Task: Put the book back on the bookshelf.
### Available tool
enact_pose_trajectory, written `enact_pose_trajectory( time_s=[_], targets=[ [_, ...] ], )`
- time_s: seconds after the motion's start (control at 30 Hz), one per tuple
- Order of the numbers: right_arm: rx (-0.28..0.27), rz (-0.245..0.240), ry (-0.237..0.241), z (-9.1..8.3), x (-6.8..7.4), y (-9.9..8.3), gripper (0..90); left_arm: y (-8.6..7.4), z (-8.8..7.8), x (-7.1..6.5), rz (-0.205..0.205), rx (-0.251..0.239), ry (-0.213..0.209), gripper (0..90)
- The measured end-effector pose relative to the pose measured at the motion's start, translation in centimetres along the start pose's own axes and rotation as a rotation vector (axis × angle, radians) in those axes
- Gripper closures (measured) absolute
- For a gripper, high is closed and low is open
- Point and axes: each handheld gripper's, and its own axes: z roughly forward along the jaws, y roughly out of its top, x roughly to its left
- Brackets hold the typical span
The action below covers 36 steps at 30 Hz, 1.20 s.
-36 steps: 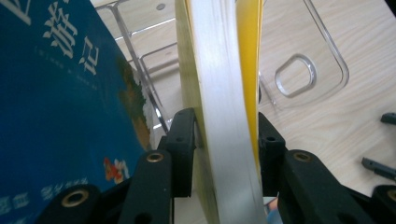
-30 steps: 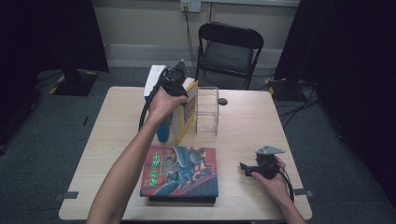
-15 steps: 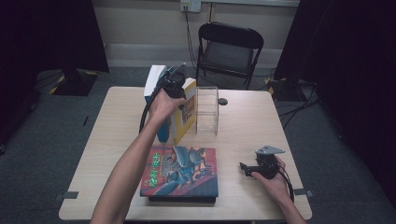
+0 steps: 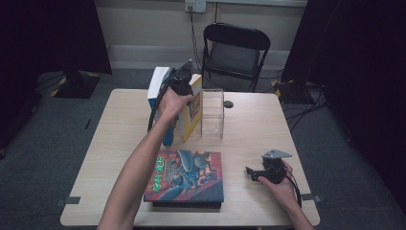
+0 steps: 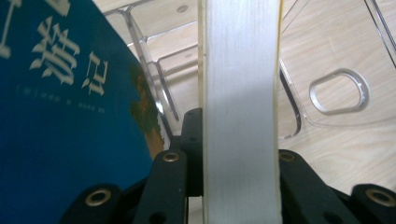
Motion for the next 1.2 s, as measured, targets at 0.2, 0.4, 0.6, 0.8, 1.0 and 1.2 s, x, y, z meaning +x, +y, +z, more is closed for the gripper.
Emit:
enact_pose_trajectory(
  time_s=[0.2, 0.4, 0.6, 0.8, 1.0, 1.2],
  targets=[
    [0.0, -0.002, 0.001, 0.0, 0.0, 0.0, 12.7, 0.1, 0.2, 0.4, -0.011, -0.014, -0.006, 75.4],
    [0.001, -0.001, 0.0, 0.0, 0.0, 0.0, 12.7, 0.4, 0.3, 0.8, -0.031, 0.0, -0.008, 75.3],
    [0.0, -0.003, 0.003, 0.0, 0.0, 0.0, 12.7, 0.3, 0.3, 0.8, -0.017, -0.007, -0.028, 73.5],
    [0.0, -0.004, 0.003, 0.0, 0.0, 0.0, 12.7, 0.2, -0.4, 0.8, -0.008, -0.031, -0.037, 69.7],
    [0.0, -0.004, 0.003, 0.0, 0.0, 0.0, 12.7, -0.1, -0.8, 0.8, -0.013, -0.019, -0.023, 62.0],
    [0.0, -0.004, 0.003, 0.0, 0.0, 0.0, 12.7, -0.5, -1.4, 0.6, 0.019, -0.038, -0.007, 59.8]
  ],
)
